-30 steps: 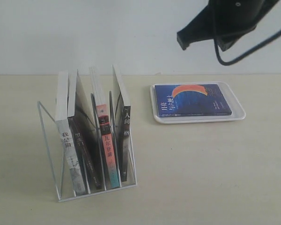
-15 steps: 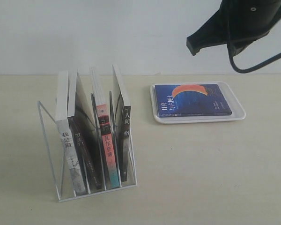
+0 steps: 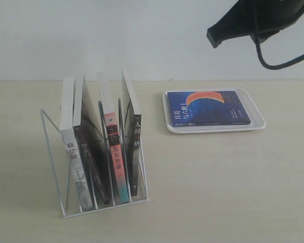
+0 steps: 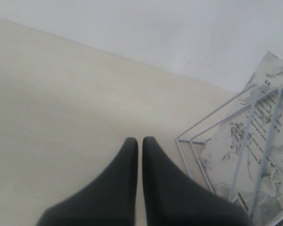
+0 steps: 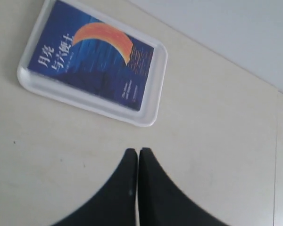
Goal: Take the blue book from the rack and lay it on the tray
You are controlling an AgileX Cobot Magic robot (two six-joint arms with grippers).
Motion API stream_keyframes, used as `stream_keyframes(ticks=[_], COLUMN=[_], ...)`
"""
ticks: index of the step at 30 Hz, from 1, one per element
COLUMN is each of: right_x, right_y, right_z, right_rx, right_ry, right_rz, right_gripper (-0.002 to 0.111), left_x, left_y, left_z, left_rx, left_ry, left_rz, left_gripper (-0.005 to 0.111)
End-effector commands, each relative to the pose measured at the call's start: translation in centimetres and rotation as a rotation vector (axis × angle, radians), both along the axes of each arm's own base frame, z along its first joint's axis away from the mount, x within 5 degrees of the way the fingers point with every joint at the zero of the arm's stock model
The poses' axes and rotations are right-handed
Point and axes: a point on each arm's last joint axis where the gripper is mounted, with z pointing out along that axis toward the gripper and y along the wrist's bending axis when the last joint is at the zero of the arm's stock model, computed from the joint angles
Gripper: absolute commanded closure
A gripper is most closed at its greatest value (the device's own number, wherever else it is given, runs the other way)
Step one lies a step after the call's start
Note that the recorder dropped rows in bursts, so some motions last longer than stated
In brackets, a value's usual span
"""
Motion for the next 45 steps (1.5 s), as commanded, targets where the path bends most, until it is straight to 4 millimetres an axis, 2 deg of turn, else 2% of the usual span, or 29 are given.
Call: stream_keyframes(ticks=[1, 9, 11, 14, 19, 23, 27, 32, 35, 38, 45], right_x=[-1.7, -8.1, -9.6, -11.9, -14.0, -15.9, -18.0, -20.9, -22.0, -22.6, -22.9], right_y=[-1.0, -5.9, -7.0, -8.7, -11.3, -13.7, -15.4, -16.6, -16.7, -16.7, -16.8], right_z=[3.3, 9.5, 10.2, 9.8, 5.6, 0.9, -5.3, -11.9, -13.9, -14.8, -15.1], right_rx=[0.136, 0.401, 0.431, 0.45, 0.478, 0.564, 0.655, 0.638, 0.643, 0.63, 0.585], right_ry=[-0.136, -0.33, -0.368, -0.433, -0.533, -0.623, -0.647, -0.725, -0.774, -0.804, -0.803], right_rz=[0.022, -0.058, -0.048, -0.013, 0.008, -0.084, -0.23, -0.315, -0.314, -0.295, -0.288], right_gripper=[0.109, 0.109, 0.109, 0.109, 0.109, 0.109, 0.109, 0.109, 0.109, 0.109, 0.109], left_x=[0.0, 0.0, 0.0, 0.0, 0.0, 0.0, 0.0, 0.0, 0.0, 0.0, 0.0], left_y=[0.0, 0.0, 0.0, 0.0, 0.0, 0.0, 0.0, 0.0, 0.0, 0.0, 0.0], left_z=[0.2, 0.2, 0.2, 0.2, 0.2, 0.2, 0.2, 0.2, 0.2, 0.2, 0.2], left_rx=[0.001, 0.001, 0.001, 0.001, 0.001, 0.001, 0.001, 0.001, 0.001, 0.001, 0.001], left_ry=[-0.016, -0.016, -0.016, -0.016, -0.016, -0.016, -0.016, -0.016, -0.016, -0.016, -0.016], left_rz=[-0.001, -0.001, -0.001, -0.001, -0.001, -0.001, -0.001, -0.001, -0.001, -0.001, -0.001], left_gripper=[0.103, 0.103, 0.103, 0.103, 0.103, 0.103, 0.103, 0.103, 0.103, 0.103, 0.103])
